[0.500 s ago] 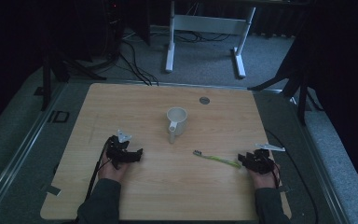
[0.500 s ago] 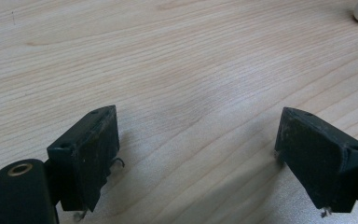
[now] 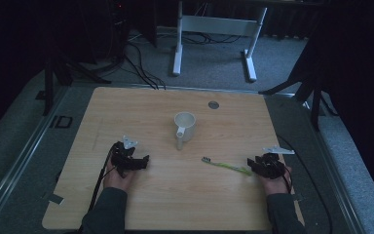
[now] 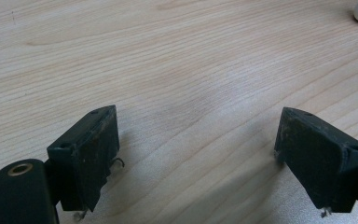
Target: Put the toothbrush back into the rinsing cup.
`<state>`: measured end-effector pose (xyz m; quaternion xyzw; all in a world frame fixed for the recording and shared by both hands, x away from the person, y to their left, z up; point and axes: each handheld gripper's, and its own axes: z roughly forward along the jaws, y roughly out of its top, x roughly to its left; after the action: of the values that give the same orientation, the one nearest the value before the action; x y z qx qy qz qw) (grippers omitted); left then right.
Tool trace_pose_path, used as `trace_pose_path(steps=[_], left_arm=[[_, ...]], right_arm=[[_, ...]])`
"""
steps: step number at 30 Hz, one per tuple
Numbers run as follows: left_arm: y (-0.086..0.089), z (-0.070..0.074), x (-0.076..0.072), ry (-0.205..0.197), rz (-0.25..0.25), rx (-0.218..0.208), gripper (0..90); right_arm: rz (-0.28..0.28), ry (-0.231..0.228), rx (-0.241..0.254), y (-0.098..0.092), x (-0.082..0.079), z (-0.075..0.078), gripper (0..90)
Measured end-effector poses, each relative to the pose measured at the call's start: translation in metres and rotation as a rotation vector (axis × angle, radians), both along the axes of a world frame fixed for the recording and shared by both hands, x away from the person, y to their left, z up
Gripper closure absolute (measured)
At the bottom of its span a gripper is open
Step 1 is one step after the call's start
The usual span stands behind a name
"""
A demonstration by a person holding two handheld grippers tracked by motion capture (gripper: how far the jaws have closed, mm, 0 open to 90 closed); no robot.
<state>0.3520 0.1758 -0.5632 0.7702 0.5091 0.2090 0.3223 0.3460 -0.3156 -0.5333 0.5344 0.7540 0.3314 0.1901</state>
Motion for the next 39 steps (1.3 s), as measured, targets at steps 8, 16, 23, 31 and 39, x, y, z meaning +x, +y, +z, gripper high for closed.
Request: trace_pose_path(steps=[8,16,23,31,39], left_arm=[[0.000,0.000,0.000,0.000,0.002,0.000,14.2],[-0.001,0.000,0.000,0.000,0.006,-0.001,14.2],[-0.002,0.000,0.000,0.001,0.010,-0.002,14.2],[-0.003,0.000,-0.001,0.001,0.015,0.000,14.2],[-0.004,0.000,-0.001,0.001,0.019,0.000,14.2]], right_arm=[[0.046,0.007,-0.005,-0.003,0.003,0.011,62.1],[0.083,0.008,-0.031,-0.004,0.006,0.022,63.3],[0.120,0.007,-0.057,0.000,0.007,0.031,63.4],[0.172,0.008,-0.080,0.005,0.008,0.038,64.3],[0.234,0.011,-0.117,0.013,0.009,0.044,65.9]])
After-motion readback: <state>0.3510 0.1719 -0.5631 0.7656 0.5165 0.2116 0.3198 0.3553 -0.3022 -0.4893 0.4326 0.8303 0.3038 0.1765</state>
